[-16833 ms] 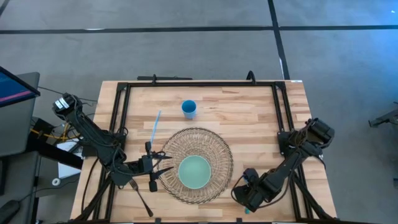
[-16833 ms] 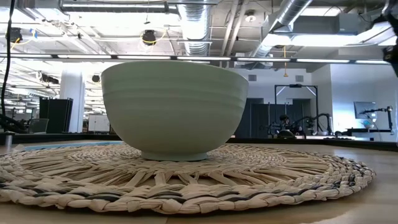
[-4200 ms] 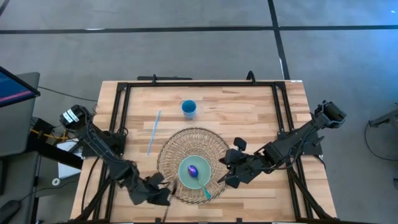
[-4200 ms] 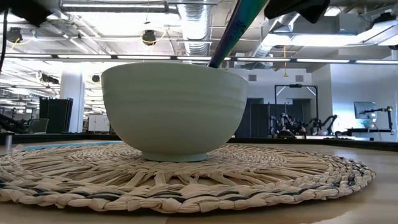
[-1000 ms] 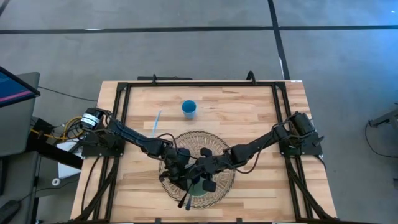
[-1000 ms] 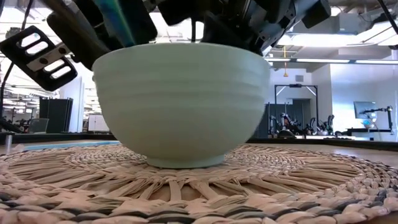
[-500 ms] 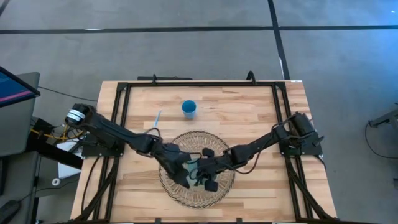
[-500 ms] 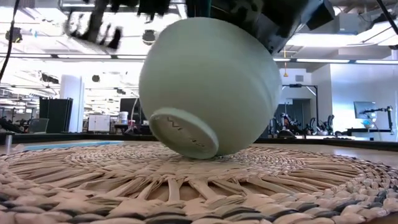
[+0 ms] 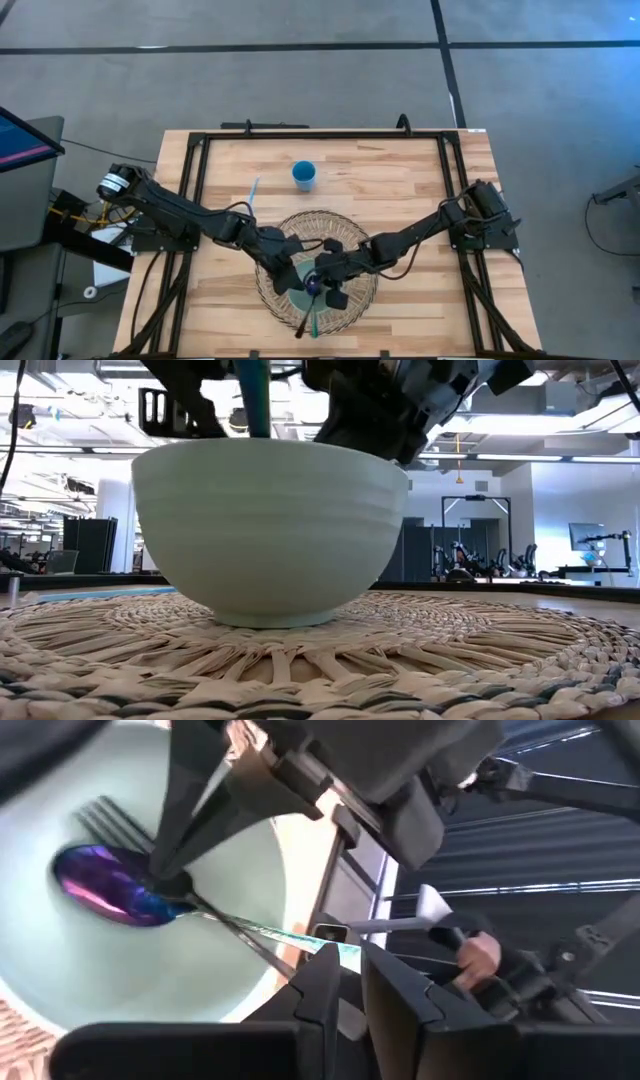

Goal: Pick & Place Utensil
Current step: Put the black fork into the green bowl on the brown placemat, then put the blue cup on the brown placemat to the top left of the green bowl

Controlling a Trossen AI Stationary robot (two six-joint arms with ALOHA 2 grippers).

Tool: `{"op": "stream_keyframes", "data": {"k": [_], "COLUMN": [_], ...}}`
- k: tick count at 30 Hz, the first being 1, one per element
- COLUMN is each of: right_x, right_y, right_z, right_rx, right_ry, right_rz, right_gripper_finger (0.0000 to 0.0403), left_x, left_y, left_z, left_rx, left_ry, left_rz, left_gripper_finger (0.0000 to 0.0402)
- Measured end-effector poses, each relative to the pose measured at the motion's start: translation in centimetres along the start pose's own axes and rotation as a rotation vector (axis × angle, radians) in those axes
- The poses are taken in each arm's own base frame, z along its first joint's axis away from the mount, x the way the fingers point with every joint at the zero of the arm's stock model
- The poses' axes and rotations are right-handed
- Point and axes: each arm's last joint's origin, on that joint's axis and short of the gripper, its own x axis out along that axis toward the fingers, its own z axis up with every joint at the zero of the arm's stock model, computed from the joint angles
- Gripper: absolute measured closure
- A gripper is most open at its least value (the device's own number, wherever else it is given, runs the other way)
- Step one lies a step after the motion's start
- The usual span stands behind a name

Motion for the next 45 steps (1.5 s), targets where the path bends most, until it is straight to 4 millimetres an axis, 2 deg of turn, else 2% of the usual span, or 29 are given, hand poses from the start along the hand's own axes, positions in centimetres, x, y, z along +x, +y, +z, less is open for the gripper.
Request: {"op": "stream_keyframes", "data": {"k": [11,21,25,35,40,45], "right_x": [0.0,-2.5,-4.0,-10.6,-13.3,-15.2], "right_y": [-0.2,0.3,0.6,0.3,0.0,-1.4], "right_z": [-0.1,1.6,2.2,4.2,5.2,6.2], "right_rx": [0.005,0.000,-0.047,-0.040,-0.025,0.008], "right_ry": [0.019,-0.049,-0.075,-0.126,-0.178,-0.233], "right_rz": [-0.011,0.013,-0.027,-0.070,-0.062,-0.082], "right_gripper_finger": [0.0402,0.0397,0.0387,0.0352,0.0346,0.0346], "left_x": [0.3,0.0,-1.7,-9.4,-11.1,-12.1], "left_y": [0.3,0.5,0.3,-0.7,-0.7,0.3], "left_z": [-0.1,-0.2,-0.4,-0.6,0.1,1.8], "left_rx": [0.049,0.205,0.268,0.470,0.550,0.630], "left_ry": [0.002,0.001,-0.019,-0.341,-0.445,-0.476], "left_rz": [0.019,0.053,0.132,0.437,0.526,0.635], "left_gripper_finger": [0.0355,0.0355,0.0355,0.0355,0.0355,0.0354]}}
